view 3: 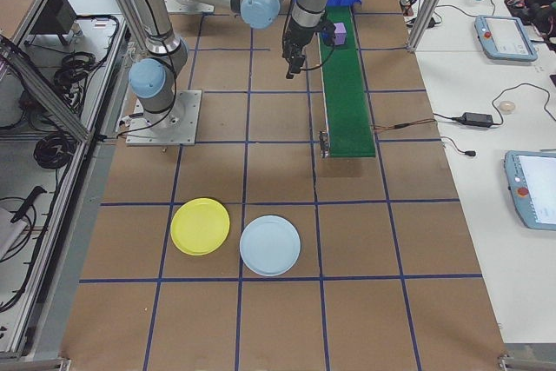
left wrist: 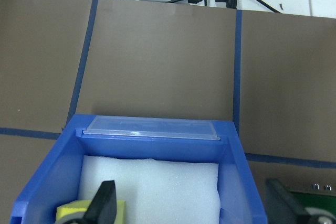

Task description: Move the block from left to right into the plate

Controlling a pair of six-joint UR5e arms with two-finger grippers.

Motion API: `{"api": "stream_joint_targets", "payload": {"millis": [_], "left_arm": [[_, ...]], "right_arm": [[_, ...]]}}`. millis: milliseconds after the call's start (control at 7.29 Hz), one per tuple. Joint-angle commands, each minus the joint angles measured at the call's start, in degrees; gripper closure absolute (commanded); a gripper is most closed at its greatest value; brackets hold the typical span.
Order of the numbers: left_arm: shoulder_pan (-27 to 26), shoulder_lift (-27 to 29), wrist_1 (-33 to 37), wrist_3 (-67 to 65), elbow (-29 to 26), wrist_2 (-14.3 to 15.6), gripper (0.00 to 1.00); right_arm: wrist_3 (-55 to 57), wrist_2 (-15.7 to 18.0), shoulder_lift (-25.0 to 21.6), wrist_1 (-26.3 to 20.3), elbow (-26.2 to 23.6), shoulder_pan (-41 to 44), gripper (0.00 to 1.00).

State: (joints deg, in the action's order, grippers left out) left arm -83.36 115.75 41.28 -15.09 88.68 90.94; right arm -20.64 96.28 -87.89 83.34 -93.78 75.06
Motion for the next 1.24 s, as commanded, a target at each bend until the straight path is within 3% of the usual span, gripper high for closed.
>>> {"api": "stream_joint_targets", "payload": {"millis": [0, 275, 549, 686, 824, 1098], "left_arm": [[0.04, 0.61, 5.17, -19.54, -0.7, 3.01, 0.0], [0.04, 0.87, 7.49, -42.11, 0.17, 4.15, 0.0], [0.04, 1.84, 12.57, -54.89, 0.79, 11.5, 0.0], [0.04, 2.71, 13.29, -61.05, 0.7, 12.06, 0.0], [0.04, 4.46, 14.69, -66.33, 0.44, 11.89, 0.0], [0.04, 4.83, 14.71, -67.0, 0.0, 11.63, 0.0]], "right_arm": [[-0.45, 0.05, 0.0, -0.02, 0.0, 0.0, 0.0], [-0.8, 0.05, 0.09, -0.11, 0.0, 0.0, 0.0], [-0.29, -1.08, 0.96, 2.59, 0.61, 0.0, 0.0], [0.77, -5.61, 3.66, 8.01, 0.88, 0.09, 0.0], [2.34, -9.84, 6.04, 9.8, 1.49, 0.09, 0.0], [7.09, -18.96, 11.22, 17.78, 1.49, 0.61, 0.0]]}}
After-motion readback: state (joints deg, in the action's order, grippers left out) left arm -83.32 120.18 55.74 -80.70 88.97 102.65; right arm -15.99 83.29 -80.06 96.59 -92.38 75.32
